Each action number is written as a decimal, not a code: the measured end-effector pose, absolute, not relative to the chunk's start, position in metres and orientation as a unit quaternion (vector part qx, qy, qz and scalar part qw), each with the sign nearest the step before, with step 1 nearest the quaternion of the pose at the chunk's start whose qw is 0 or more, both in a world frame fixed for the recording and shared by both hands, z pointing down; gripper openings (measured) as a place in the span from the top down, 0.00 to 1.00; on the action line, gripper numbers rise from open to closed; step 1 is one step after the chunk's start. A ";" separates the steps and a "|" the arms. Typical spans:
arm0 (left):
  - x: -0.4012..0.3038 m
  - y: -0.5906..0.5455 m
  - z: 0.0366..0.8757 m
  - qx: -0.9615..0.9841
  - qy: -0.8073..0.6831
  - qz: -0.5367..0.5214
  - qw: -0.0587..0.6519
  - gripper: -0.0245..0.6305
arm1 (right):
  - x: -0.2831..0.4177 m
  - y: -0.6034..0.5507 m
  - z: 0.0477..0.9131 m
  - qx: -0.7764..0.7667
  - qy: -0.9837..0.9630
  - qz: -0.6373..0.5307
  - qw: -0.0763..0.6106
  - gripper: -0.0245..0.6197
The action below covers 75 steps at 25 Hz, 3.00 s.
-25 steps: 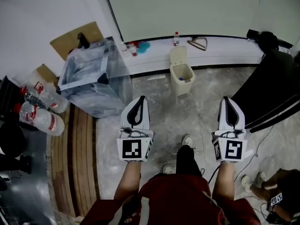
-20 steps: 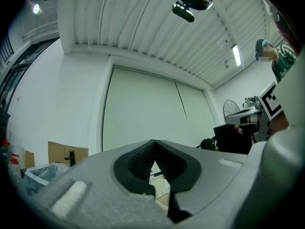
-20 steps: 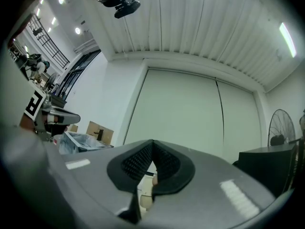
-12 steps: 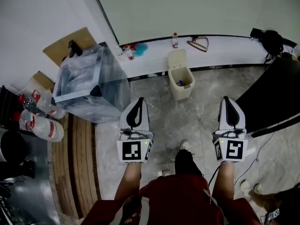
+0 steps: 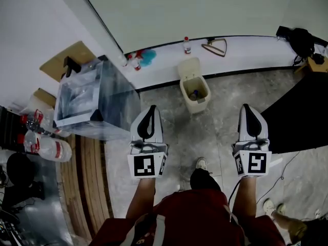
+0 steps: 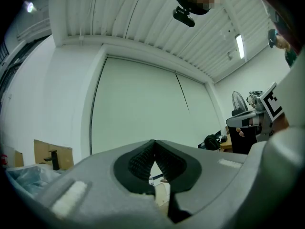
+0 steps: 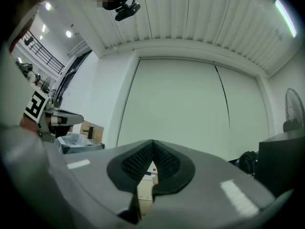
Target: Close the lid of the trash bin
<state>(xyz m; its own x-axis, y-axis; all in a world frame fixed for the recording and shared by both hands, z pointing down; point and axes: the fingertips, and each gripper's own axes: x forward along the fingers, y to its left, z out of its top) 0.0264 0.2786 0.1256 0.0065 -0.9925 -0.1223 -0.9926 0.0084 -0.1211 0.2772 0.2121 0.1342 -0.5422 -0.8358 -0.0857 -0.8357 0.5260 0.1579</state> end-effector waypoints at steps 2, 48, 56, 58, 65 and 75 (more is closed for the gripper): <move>0.031 0.257 0.126 -0.703 0.705 -0.001 0.088 0.97 | 0.281 0.191 0.134 0.474 -0.876 -0.087 -0.006 0.96; -0.113 -0.060 0.253 -0.732 0.681 -0.031 -0.006 0.97 | 0.067 -0.114 0.263 0.415 -0.902 -0.034 0.114 0.96; -0.152 -0.111 0.331 -0.743 0.664 -0.055 -0.065 0.97 | 0.009 -0.169 0.357 0.396 -0.899 -0.001 0.189 0.96; -0.157 -0.120 0.349 -0.749 0.656 -0.063 -0.072 0.97 | 0.000 -0.180 0.385 0.388 -0.898 0.003 0.209 0.96; -0.171 -0.131 0.402 -0.752 0.644 -0.062 -0.123 0.97 | -0.036 -0.199 0.468 0.346 -0.896 0.037 0.277 0.80; -0.170 -0.136 0.458 -0.763 0.620 -0.071 -0.167 0.97 | -0.066 -0.217 0.567 0.267 -0.882 0.035 0.387 0.60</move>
<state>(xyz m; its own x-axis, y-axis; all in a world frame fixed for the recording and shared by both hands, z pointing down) -0.1703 -0.1361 0.4581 0.2213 -0.9229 0.3151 -0.9702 -0.1757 0.1667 -0.0661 -0.2166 0.5675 -0.5568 -0.4445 0.7017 -0.4983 0.8546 0.1459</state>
